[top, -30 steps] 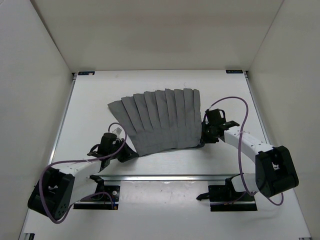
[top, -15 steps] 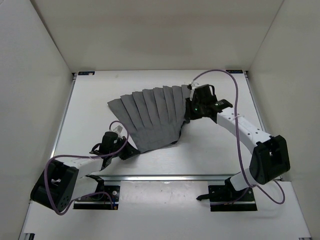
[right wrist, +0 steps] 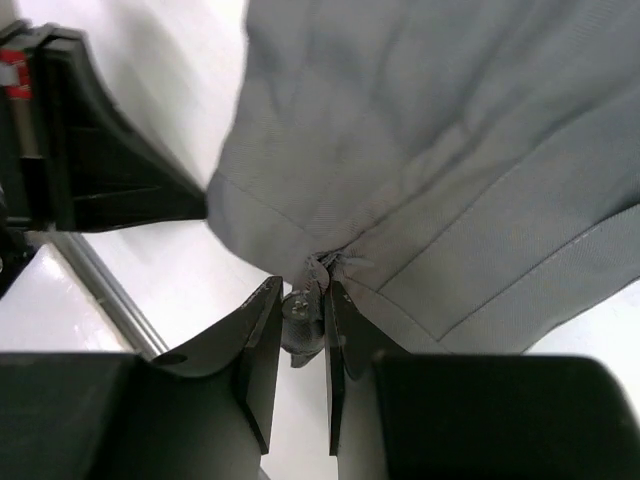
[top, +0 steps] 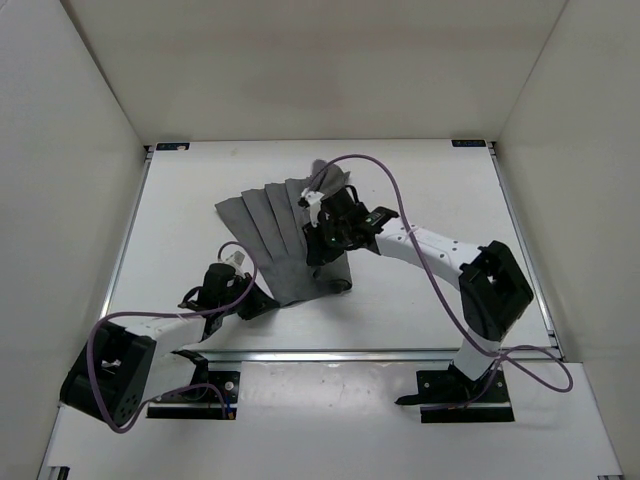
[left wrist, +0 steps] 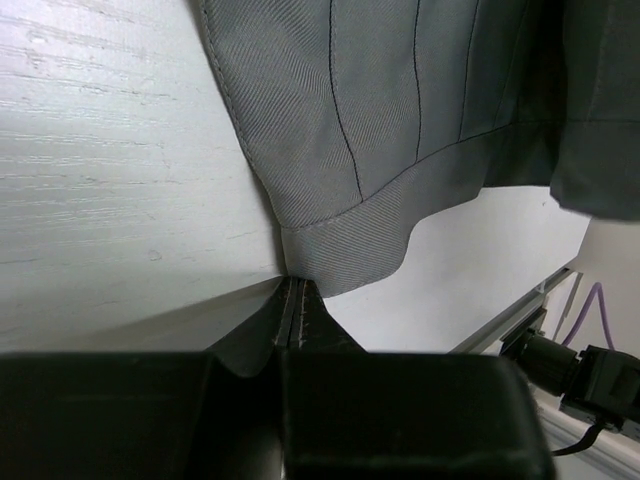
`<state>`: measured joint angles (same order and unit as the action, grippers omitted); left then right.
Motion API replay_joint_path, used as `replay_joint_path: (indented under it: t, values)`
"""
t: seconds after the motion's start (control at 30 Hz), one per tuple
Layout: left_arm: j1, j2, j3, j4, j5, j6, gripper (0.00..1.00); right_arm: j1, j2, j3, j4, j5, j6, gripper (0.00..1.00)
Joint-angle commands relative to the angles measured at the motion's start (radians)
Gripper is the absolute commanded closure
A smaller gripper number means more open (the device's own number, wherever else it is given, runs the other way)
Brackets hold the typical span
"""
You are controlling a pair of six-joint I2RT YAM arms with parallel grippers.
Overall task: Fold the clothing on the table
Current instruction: Flatten the skirt out
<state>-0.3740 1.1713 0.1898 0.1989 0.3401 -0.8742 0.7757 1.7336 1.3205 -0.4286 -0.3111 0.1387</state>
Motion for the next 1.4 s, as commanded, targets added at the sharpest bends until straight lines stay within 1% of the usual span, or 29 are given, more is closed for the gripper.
replay_joint_path:
  t: [0.0, 0.03, 0.07, 0.1, 0.2, 0.3, 0.4, 0.57, 0.6, 0.63, 0.7, 0.73, 0.77, 0.8, 0.83, 0.9, 0.97, 1.0, 1.03, 1.1, 1.17, 1.23, 1.27, 1.37]
  values:
    - [0.007, -0.019, -0.001, -0.087, -0.042, 0.047, 0.93, -0.05, -0.071, -0.029, 0.06, -0.002, 0.022, 1.0]
    - [0.007, -0.038, 0.014, -0.113, -0.047, 0.059, 0.86, -0.065, -0.075, -0.038, 0.067, 0.009, 0.027, 1.0]
    - [0.01, -0.053, 0.022, -0.127, -0.053, 0.064, 0.75, -0.073, -0.106, -0.05, 0.074, 0.021, 0.033, 1.0]
    - [0.007, -0.064, 0.028, -0.15, -0.064, 0.072, 0.73, -0.094, -0.135, -0.079, 0.079, 0.029, 0.044, 1.0]
    - [0.004, -0.098, 0.045, -0.179, -0.075, 0.073, 0.57, -0.151, -0.221, -0.162, 0.131, 0.011, 0.073, 1.0]
    - [-0.011, -0.127, 0.056, -0.187, -0.084, 0.054, 0.5, -0.19, -0.287, -0.227, 0.155, 0.015, 0.094, 1.0]
    - [-0.022, -0.113, 0.066, -0.191, -0.089, 0.047, 0.46, -0.2, -0.305, -0.251, 0.146, 0.024, 0.087, 1.0]
    - [-0.051, -0.047, 0.069, -0.144, -0.105, 0.029, 0.43, -0.193, -0.312, -0.264, 0.165, 0.018, 0.096, 1.0]
    - [-0.063, -0.026, 0.082, -0.135, -0.108, 0.017, 0.44, -0.194, -0.315, -0.267, 0.168, 0.02, 0.098, 1.0]
    - [-0.068, 0.0, 0.095, -0.133, -0.11, 0.018, 0.43, -0.188, -0.318, -0.268, 0.162, 0.021, 0.096, 1.0]
    - [-0.088, 0.048, 0.12, -0.128, -0.133, 0.023, 0.46, -0.204, -0.33, -0.277, 0.169, 0.035, 0.104, 1.0]
    - [-0.089, 0.079, 0.137, -0.118, -0.139, 0.032, 0.59, -0.202, -0.341, -0.29, 0.177, 0.03, 0.104, 1.0]
    - [-0.092, 0.108, 0.146, -0.116, -0.135, 0.029, 0.83, -0.21, -0.359, -0.294, 0.183, 0.035, 0.114, 1.0]
    - [-0.089, 0.117, 0.152, -0.112, -0.131, 0.032, 0.93, -0.222, -0.379, -0.312, 0.186, 0.047, 0.124, 0.99]
    - [-0.094, 0.126, 0.152, -0.099, -0.133, 0.034, 1.0, -0.24, -0.393, -0.345, 0.194, 0.052, 0.142, 1.0]
    - [-0.071, 0.116, 0.172, -0.121, -0.124, 0.052, 1.0, -0.277, -0.468, -0.383, 0.211, 0.05, 0.168, 0.99]
    - [-0.05, 0.055, 0.2, -0.192, -0.112, 0.079, 1.0, -0.334, -0.549, -0.437, 0.243, 0.029, 0.194, 1.0]
    - [-0.028, 0.027, 0.233, -0.199, -0.112, 0.095, 1.0, -0.348, -0.595, -0.432, 0.246, 0.02, 0.194, 1.0]
    - [-0.013, -0.028, 0.247, -0.272, -0.113, 0.096, 1.0, -0.375, -0.618, -0.432, 0.238, 0.02, 0.194, 1.0]
    - [-0.005, -0.116, 0.302, -0.355, -0.138, 0.112, 1.0, -0.411, -0.68, -0.416, 0.212, 0.001, 0.2, 0.99]
    - [0.004, -0.188, 0.376, -0.432, -0.157, 0.129, 1.0, -0.475, -0.687, -0.37, 0.174, -0.045, 0.205, 1.0]
    - [0.039, -0.206, 0.419, -0.46, -0.129, 0.136, 1.0, -0.519, -0.669, -0.328, 0.14, -0.12, 0.205, 1.0]
    - [0.059, -0.203, 0.437, -0.466, -0.107, 0.145, 1.0, -0.53, -0.661, -0.308, 0.127, -0.126, 0.202, 1.0]
    - [0.108, -0.145, 0.5, -0.461, -0.096, 0.173, 1.0, -0.543, -0.554, -0.229, 0.099, -0.132, 0.155, 1.0]
